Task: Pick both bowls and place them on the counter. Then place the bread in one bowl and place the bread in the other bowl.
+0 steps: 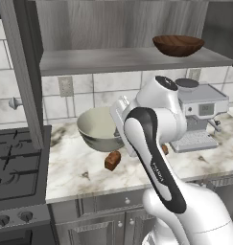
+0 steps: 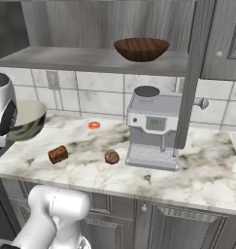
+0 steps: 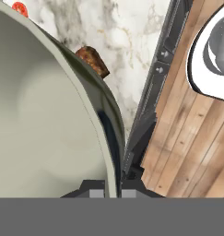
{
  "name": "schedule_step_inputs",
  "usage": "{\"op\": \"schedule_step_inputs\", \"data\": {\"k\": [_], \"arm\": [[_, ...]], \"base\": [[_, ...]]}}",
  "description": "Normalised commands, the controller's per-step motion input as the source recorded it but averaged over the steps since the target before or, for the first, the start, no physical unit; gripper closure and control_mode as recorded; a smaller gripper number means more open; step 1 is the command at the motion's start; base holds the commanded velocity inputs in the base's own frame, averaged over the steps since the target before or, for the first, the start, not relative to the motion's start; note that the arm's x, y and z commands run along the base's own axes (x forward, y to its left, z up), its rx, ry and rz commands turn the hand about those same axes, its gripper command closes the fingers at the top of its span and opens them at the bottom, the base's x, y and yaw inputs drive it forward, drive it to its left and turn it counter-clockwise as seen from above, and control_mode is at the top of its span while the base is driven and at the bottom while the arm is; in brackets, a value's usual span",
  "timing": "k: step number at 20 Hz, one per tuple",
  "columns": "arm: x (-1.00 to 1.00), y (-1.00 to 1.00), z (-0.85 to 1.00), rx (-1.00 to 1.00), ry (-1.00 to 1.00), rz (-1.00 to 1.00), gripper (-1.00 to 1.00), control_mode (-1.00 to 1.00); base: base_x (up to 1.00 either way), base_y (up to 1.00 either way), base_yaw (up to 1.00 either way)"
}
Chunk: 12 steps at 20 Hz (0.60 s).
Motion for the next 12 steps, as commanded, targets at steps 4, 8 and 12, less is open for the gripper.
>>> {"op": "schedule_step_inputs", "data": {"k": [4, 8, 12], "arm": [[0.55, 0.17, -0.44, 0.00, 0.20, 0.00, 1.00, -1.00], [0.55, 0.21, -0.43, 0.00, 0.24, 0.00, 1.00, -1.00], [0.54, 0.28, -0.43, 0.00, 0.18, 0.01, 1.00, -1.00]], "base": [[0.00, 0.00, 0.00], [0.00, 0.00, 0.00], [0.00, 0.00, 0.00]]}}
